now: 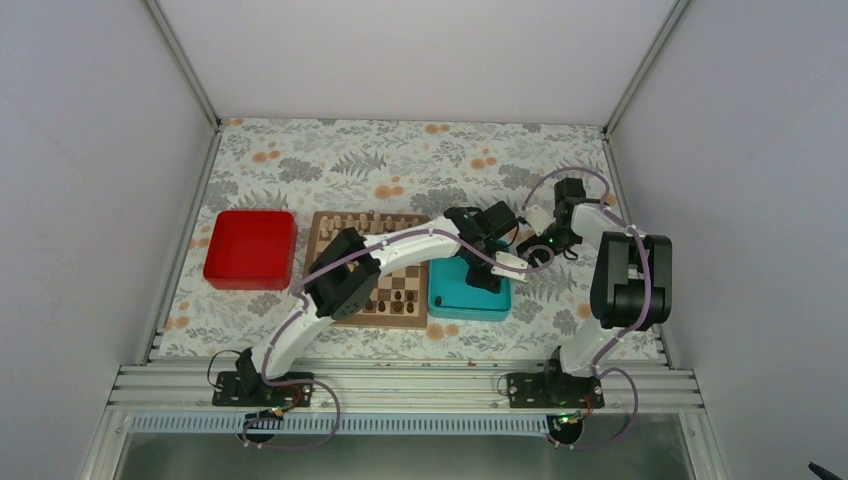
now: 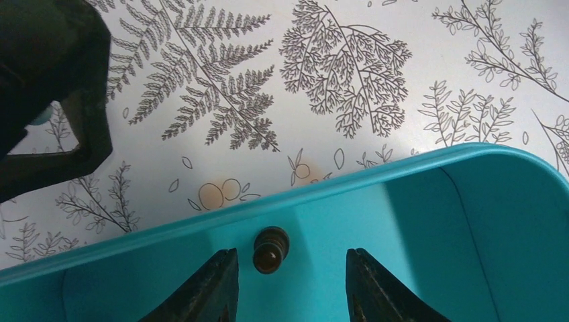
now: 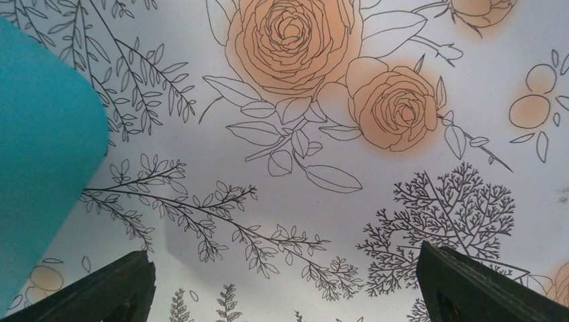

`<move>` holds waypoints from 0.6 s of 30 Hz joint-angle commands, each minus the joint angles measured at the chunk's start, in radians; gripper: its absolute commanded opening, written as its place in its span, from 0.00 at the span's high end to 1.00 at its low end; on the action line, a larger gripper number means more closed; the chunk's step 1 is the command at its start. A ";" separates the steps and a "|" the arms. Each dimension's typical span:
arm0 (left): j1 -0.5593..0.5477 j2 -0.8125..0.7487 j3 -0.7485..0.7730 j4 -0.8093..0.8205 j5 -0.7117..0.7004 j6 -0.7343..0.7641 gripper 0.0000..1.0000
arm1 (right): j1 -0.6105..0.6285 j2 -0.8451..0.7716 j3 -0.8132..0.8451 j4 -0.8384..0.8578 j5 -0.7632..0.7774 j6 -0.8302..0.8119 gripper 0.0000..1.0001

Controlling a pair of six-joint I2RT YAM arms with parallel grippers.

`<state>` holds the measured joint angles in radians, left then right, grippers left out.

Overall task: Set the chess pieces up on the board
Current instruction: Pick up the chess piece from the storage box.

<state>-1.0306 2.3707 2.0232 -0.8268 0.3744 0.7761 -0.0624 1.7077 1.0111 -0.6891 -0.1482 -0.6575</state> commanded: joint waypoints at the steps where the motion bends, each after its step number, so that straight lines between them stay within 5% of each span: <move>1: -0.010 0.021 0.002 0.030 0.011 -0.009 0.59 | -0.006 0.010 0.007 0.003 -0.016 -0.006 0.00; 9: -0.028 0.069 0.036 0.029 -0.006 -0.014 0.60 | -0.007 0.009 0.005 0.003 -0.017 -0.006 0.00; 18: -0.029 0.066 0.032 0.029 -0.013 -0.017 0.79 | -0.006 0.008 0.004 0.002 -0.022 -0.004 0.00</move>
<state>-1.0542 2.4351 2.0350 -0.7956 0.3561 0.7635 -0.0624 1.7081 1.0111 -0.6888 -0.1482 -0.6575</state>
